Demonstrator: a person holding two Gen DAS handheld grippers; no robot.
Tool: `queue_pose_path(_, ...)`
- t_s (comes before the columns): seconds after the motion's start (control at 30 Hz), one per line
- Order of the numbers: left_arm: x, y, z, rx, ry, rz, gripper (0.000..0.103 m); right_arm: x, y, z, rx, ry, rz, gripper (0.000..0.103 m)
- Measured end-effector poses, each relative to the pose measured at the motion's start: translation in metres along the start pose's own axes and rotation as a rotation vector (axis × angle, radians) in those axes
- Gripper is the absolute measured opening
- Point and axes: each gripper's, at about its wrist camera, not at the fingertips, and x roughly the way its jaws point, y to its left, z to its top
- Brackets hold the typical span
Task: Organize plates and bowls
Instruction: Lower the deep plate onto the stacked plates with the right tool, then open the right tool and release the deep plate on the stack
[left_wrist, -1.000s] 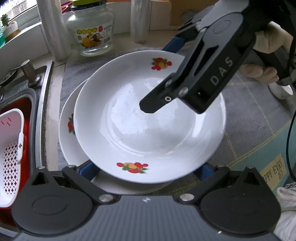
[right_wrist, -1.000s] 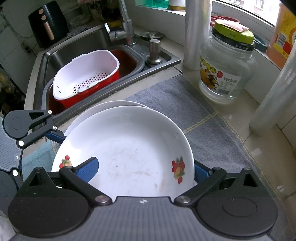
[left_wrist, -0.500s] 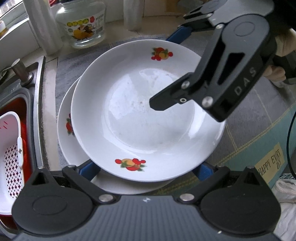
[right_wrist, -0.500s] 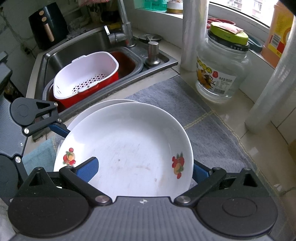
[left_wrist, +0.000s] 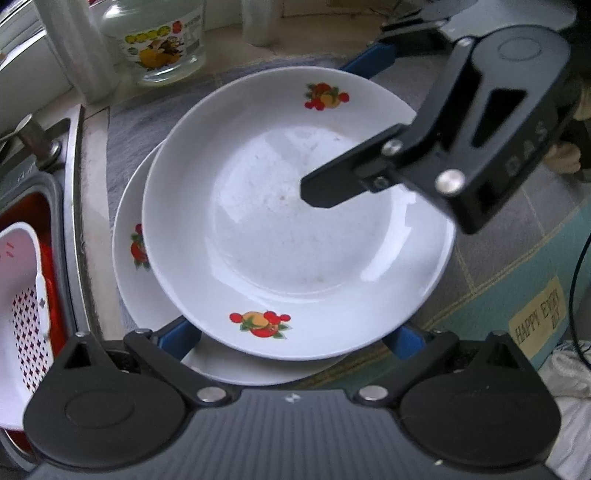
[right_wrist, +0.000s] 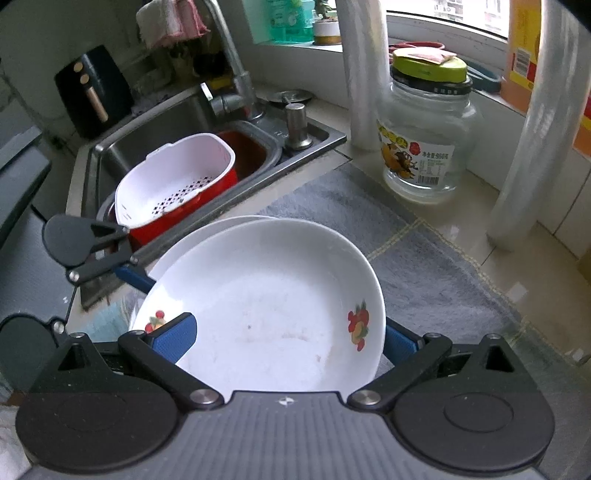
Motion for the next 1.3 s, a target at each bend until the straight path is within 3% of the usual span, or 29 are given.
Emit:
queue_pose_path(0.77,-0.009,0.001,-0.009,0.013,-0.039,0.007,0.102,0.001,0.005,0.004,-0.022,0.021,-0.015,0.103)
queue_pose_path(1.3,-0.022,0.001,-0.027,0.028,-0.122,0.023,0.102,0.005,0.013,-0.002,-0.051,0.058,-0.028,0.103)
